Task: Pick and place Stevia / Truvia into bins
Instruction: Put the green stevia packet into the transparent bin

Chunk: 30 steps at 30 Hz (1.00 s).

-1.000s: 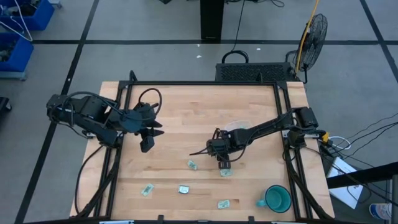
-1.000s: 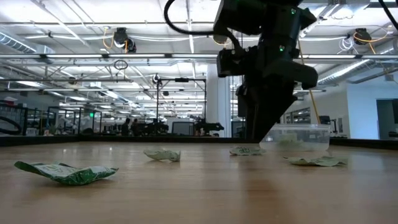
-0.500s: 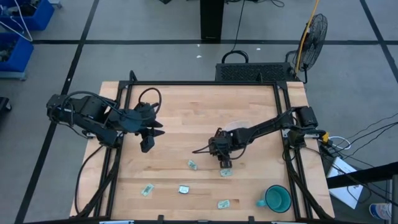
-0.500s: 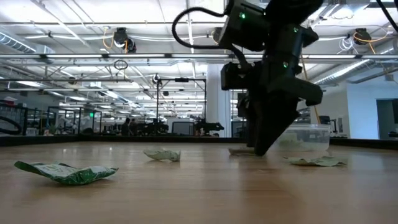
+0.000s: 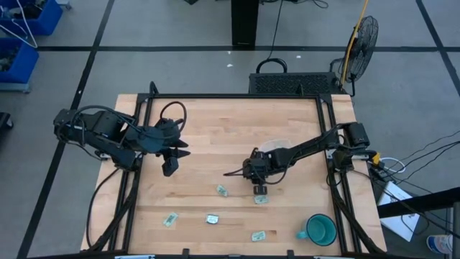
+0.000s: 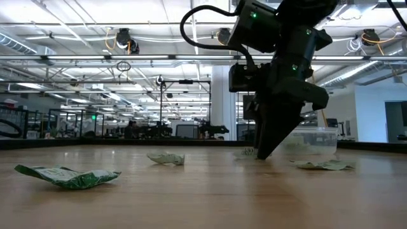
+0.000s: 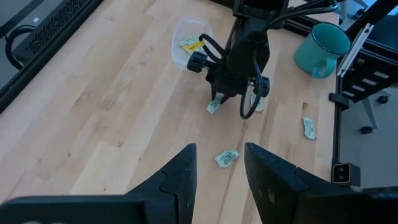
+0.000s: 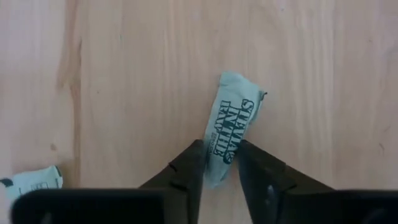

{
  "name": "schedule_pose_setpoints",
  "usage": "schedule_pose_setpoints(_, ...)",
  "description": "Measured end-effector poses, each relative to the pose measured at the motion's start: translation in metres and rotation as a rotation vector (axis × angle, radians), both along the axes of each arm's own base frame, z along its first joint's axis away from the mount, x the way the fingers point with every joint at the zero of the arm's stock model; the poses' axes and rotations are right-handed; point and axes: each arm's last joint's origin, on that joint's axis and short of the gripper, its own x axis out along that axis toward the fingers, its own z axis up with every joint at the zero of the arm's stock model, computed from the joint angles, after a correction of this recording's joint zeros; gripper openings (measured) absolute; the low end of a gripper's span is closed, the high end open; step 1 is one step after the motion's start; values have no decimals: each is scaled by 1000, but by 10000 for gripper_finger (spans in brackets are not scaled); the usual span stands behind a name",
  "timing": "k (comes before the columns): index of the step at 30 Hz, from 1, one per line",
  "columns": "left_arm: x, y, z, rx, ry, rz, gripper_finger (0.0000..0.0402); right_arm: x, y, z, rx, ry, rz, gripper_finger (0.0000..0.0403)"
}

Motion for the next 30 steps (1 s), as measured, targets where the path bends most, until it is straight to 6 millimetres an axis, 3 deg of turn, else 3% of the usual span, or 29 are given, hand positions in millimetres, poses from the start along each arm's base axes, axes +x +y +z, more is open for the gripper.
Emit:
schedule_pose_setpoints(6,0,0,0,-2,0,1,140,-3,-1,12,6,-31,-29,34)
schedule_pose_setpoints(10,0,0,0,-2,0,1,140,-9,-2,41,25,-116,-63,16)
schedule_pose_setpoints(17,0,0,0,-4,-1,2,140,-47,-18,100,-139,-182,-185,30)
schedule_pose_setpoints(19,0,0,0,-6,-1,4,140,-61,-27,108,-166,-141,-240,39)
schedule_pose_setpoints(23,0,0,0,-9,-2,7,140,-85,-46,107,-200,-52,-335,52)
schedule_pose_setpoints(30,0,0,0,-6,-2,4,140,-104,-64,68,-162,45,-343,56)
